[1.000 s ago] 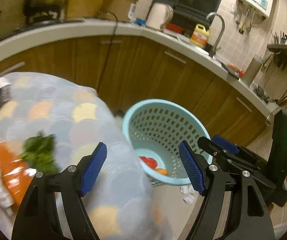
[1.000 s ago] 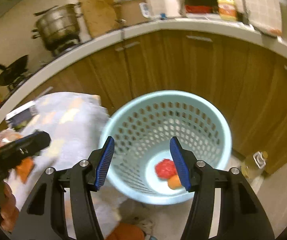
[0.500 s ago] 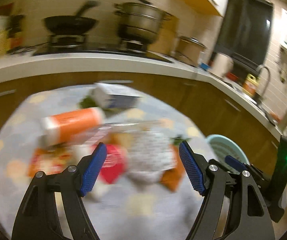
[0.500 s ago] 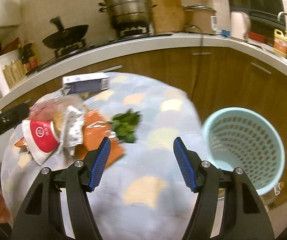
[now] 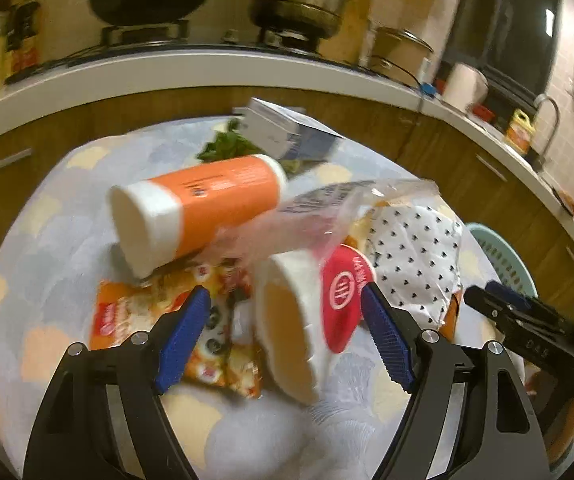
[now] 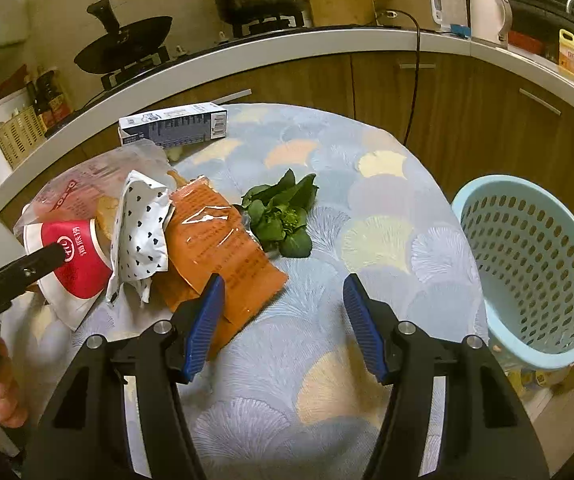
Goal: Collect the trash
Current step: 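Grasp the red-logo paper cup with the left tool while the right tool grasps the heart-print napkin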
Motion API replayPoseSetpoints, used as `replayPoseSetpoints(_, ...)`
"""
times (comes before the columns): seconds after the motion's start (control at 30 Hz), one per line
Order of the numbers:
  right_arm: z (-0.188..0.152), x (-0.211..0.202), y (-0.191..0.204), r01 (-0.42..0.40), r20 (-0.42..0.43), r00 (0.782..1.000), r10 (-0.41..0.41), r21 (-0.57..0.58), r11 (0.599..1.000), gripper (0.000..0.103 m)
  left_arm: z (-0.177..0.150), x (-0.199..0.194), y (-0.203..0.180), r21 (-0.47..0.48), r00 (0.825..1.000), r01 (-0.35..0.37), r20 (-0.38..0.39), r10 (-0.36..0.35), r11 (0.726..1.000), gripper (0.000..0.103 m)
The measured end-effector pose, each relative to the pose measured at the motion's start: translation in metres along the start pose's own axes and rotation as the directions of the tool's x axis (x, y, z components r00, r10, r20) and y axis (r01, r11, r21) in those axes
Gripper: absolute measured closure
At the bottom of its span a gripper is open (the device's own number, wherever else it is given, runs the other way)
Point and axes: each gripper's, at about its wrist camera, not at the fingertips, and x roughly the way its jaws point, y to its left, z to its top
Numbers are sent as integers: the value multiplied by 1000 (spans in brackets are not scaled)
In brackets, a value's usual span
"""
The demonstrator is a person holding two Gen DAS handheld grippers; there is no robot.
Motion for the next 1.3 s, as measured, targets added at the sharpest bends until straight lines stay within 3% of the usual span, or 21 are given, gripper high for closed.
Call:
replayPoseSetpoints(0.07, 0, -2, 3, 2, 10, 1000, -2, -18, 1000, 45, -1, 4, -3, 5, 998, 49, -26, -49, 999, 49)
replayPoseSetpoints(0.17, -2, -8, 13, 3, 41, 999, 0, -71, 997, 45, -8, 1, -8, 2, 993, 113, -46, -113, 994, 59)
replayPoseSetpoints(0.27, -3, -14, 24, 5, 70, 998, 4, -124, 992, 45, -17, -6, -13, 0, 986, 165, -35, -165, 986, 60)
replayPoseSetpoints(0.43, 3, -24, 39, -42, 89, 994, 57, -167, 985, 45, -20, 5, -17, -27, 989, 141, -36, -142, 990, 60)
replayPoseSetpoints(0.53, 10, -27, 44, -67, 96, 992, 86, -178, 982, 45, -21, 15, -16, -57, 988, 149, -42, -151, 987, 71)
replayPoseSetpoints(0.67, 19, -25, 48, -81, 98, 990, 99, -178, 981, 36, -24, 4, -14, -71, 991, 135, 22, -134, 988, 72)
replayPoseSetpoints(0.83, 25, -9, 54, -102, 64, 991, 115, -171, 980, 34, -29, -9, -12, -75, 984, 159, 87, -153, 984, 72)
replayPoseSetpoints(1.03, 26, 9, 56, -110, 11, 994, 113, -154, 982, 34, -29, -10, -11, -77, 982, 170, 95, -163, 982, 72)
replayPoseSetpoints(1.1, 28, 14, 56, -145, -22, 989, 144, -147, 978, 34, -30, -11, -11, -80, 982, 168, 94, -161, 982, 72)
replayPoseSetpoints(1.13, 28, 16, 57, -158, -37, 987, 155, -144, 977, 35, -30, -11, -11, -78, 983, 165, 94, -158, 983, 72)
replayPoseSetpoints(1.2, 27, 18, 60, -186, -59, 982, 179, -154, 970, 61, -29, -9, -12, -71, 984, 159, 91, -153, 985, 72)
replayPoseSetpoints(1.23, 25, 16, 61, -186, -56, 982, 179, -160, 969, 67, -29, -9, -12, -68, 985, 153, 90, -147, 986, 72)
replayPoseSetpoints(1.3, 22, 7, 63, -192, -39, 981, 188, -175, 966, 71, -29, -12, -15, -61, 987, 139, 92, -133, 988, 72)
